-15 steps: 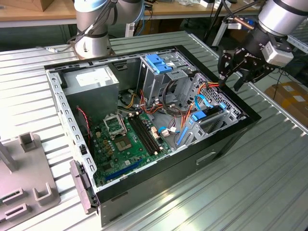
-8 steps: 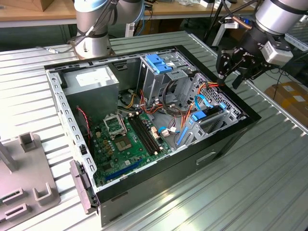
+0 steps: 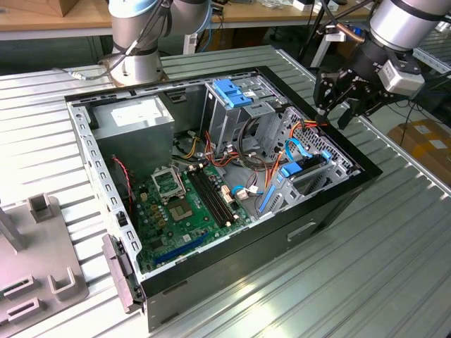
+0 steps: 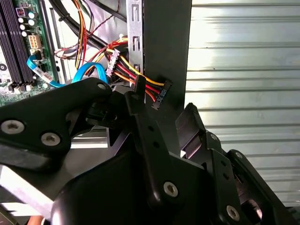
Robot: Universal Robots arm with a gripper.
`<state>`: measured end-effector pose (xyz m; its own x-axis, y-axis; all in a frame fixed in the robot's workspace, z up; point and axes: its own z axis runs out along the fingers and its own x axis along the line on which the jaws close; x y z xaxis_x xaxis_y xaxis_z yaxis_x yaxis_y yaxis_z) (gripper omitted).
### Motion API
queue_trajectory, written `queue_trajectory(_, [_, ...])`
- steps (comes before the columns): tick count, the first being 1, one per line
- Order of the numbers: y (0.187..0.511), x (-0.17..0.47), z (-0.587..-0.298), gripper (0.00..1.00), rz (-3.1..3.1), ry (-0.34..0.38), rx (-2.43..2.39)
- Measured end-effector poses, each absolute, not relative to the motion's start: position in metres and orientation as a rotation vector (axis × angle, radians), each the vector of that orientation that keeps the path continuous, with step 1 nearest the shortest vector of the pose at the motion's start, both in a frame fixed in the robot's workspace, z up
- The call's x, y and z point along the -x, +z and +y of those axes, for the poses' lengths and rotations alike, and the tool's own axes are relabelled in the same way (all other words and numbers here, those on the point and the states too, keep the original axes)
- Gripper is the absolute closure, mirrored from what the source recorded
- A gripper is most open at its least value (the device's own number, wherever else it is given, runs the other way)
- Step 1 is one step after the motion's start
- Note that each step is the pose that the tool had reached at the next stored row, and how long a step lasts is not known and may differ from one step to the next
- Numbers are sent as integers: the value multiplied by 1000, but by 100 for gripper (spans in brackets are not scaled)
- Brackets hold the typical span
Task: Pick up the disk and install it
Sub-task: 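Insert the second disk wire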
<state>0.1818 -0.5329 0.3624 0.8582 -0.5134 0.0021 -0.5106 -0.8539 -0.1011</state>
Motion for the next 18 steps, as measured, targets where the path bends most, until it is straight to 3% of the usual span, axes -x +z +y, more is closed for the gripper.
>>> queue_trajectory(4, [362,-182,-533,47,810,-44,2934])
queue_trajectory(5, [362,-182,-533,61,810,-44,2934])
queue_trajectory(6, [362,-182,-533,67,810,-44,2935])
queue_trajectory(12, [366,-182,-533,67,810,-44,2934])
queue_trajectory(13, [366,-182,-533,69,810,-44,2934])
queue_trajectory(15, [366,-182,-533,82,810,-44,2934])
queue_trajectory(18, [366,-182,-533,83,810,-44,2934])
